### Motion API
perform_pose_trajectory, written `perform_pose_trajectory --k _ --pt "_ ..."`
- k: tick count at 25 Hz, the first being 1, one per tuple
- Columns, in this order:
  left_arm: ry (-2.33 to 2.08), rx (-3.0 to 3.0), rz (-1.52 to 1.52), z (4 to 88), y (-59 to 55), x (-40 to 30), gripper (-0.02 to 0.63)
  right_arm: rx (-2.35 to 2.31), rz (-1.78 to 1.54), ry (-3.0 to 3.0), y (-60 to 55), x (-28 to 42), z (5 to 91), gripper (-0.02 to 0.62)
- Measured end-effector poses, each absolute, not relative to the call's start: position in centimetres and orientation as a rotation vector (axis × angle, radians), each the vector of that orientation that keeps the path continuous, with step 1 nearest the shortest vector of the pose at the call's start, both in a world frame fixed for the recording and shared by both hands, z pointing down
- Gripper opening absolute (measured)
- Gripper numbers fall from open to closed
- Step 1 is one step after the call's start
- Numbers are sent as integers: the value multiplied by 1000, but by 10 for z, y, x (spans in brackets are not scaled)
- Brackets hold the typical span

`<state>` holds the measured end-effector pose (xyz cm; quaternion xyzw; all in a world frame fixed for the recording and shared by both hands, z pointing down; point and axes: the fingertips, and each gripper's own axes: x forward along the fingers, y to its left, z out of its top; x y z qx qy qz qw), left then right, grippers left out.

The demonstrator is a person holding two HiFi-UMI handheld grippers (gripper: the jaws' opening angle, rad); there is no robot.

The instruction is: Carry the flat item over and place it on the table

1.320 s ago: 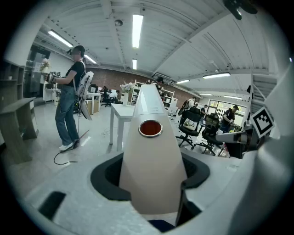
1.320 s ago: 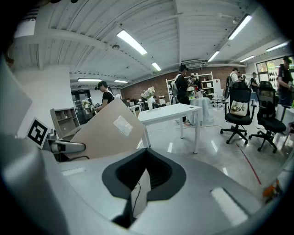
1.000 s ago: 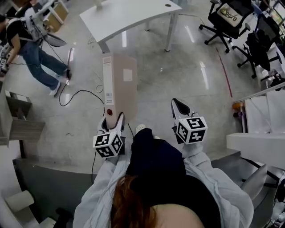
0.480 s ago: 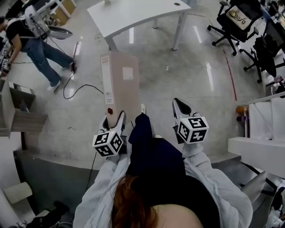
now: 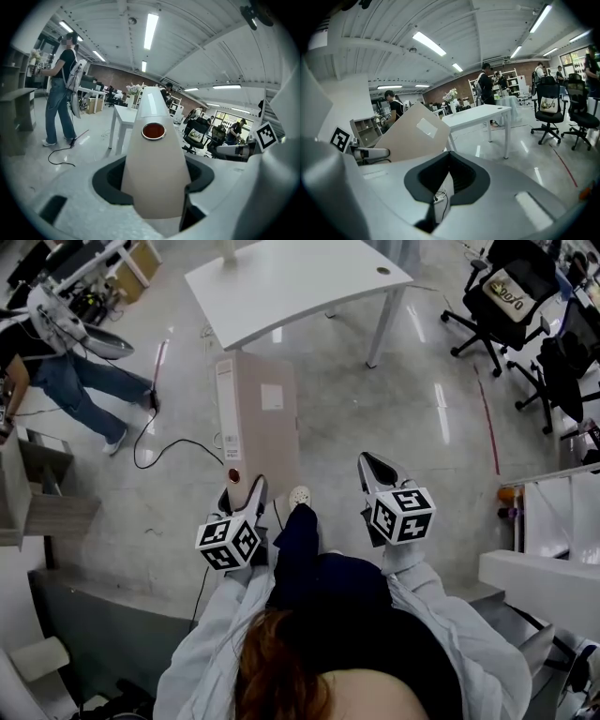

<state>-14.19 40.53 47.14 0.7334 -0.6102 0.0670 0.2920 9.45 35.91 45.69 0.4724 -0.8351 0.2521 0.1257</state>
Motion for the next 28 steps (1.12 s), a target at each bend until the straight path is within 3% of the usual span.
perform_pose_trajectory --k 14,28 --pt "-1593 2053 129 446 239 -208 267 1472 650 -2438 203 31 429 9" --pt "-1504 2015 94 463 224 -219 268 1463 715 -2350 187 13 455 9"
